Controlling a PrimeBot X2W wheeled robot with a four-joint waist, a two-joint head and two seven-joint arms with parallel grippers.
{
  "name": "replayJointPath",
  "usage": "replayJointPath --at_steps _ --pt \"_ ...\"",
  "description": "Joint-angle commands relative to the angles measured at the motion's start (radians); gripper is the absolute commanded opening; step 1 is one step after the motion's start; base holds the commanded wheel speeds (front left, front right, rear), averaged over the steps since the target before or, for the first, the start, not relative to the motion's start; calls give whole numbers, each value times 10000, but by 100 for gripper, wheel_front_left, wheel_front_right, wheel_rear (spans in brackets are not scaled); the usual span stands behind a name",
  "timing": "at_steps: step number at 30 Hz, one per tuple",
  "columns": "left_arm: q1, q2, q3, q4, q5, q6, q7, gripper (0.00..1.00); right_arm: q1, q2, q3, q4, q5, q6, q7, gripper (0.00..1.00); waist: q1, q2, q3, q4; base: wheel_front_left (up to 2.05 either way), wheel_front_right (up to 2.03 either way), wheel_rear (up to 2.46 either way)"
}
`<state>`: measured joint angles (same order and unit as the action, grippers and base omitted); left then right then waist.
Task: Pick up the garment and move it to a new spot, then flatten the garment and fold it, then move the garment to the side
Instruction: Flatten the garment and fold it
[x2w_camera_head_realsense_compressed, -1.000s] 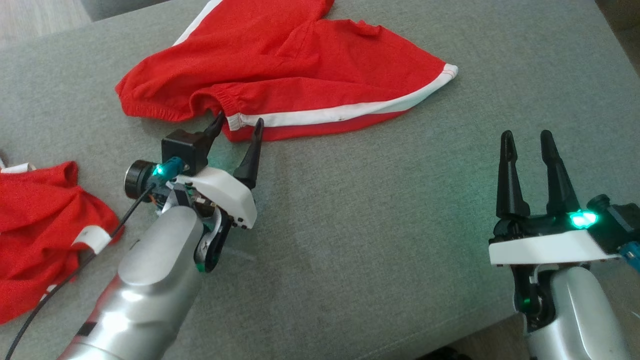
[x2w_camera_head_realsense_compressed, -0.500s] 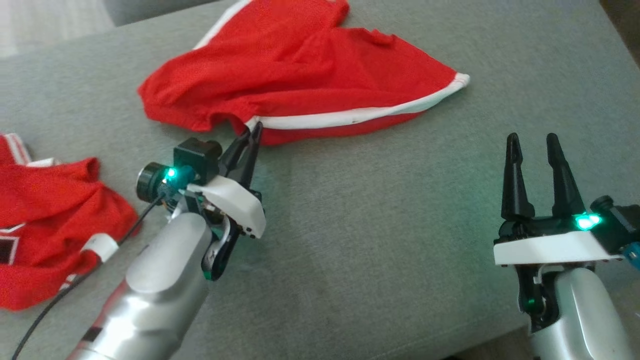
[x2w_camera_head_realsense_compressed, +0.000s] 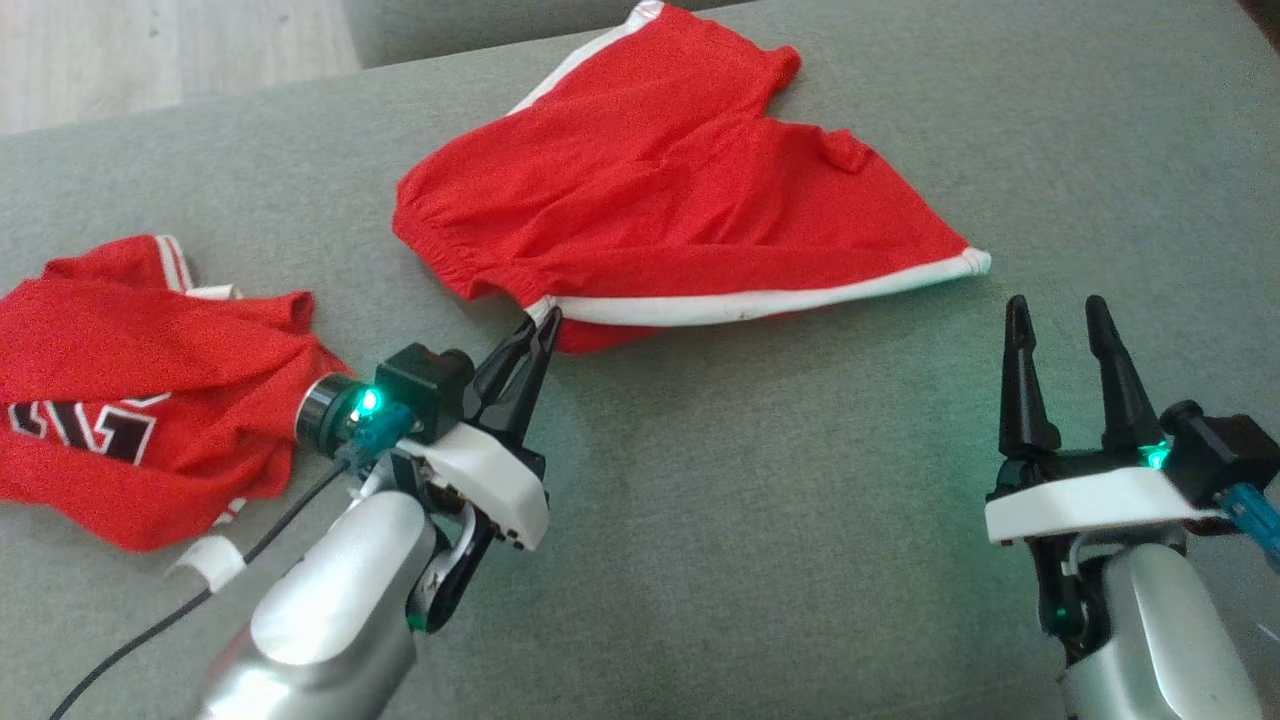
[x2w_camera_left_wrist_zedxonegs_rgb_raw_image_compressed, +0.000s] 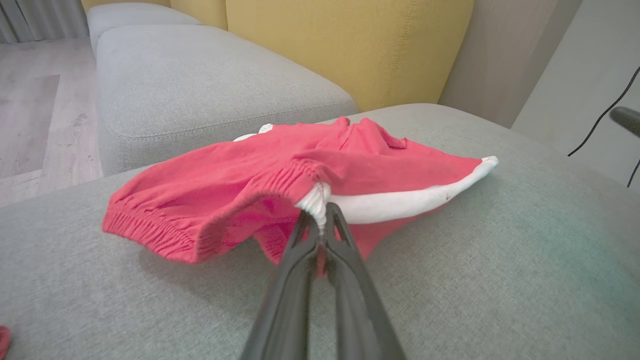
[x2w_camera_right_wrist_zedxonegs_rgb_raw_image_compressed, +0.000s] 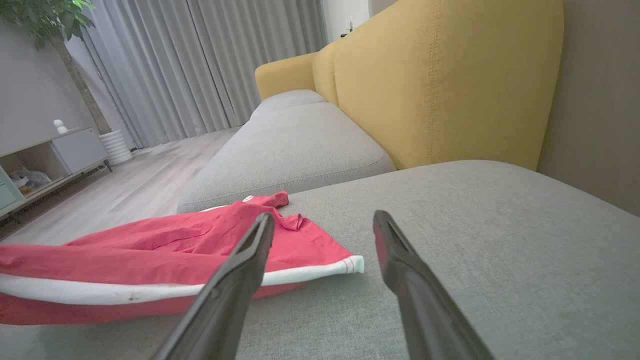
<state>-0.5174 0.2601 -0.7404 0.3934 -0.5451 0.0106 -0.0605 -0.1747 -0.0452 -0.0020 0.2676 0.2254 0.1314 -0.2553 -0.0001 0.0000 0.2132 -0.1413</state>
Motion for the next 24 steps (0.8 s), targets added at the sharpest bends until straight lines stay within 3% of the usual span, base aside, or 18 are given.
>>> replayJointPath --at_steps 1,11,24 --pt "-170 289 312 -437 73 119 58 0 -365 -51 172 -104 -135 -7 -34 100 1 0 -18 121 0 0 0" --pt "37 454 146 -1035 172 343 211 0 -1454 -51 -618 1922 -297 -7 837 100 1 0 114 458 0 0 0" --pt "-183 290 -73 -1210 232 370 289 0 -3057 -51 -1154 4226 -1959 -7 1811 100 1 0 514 878 0 0 0"
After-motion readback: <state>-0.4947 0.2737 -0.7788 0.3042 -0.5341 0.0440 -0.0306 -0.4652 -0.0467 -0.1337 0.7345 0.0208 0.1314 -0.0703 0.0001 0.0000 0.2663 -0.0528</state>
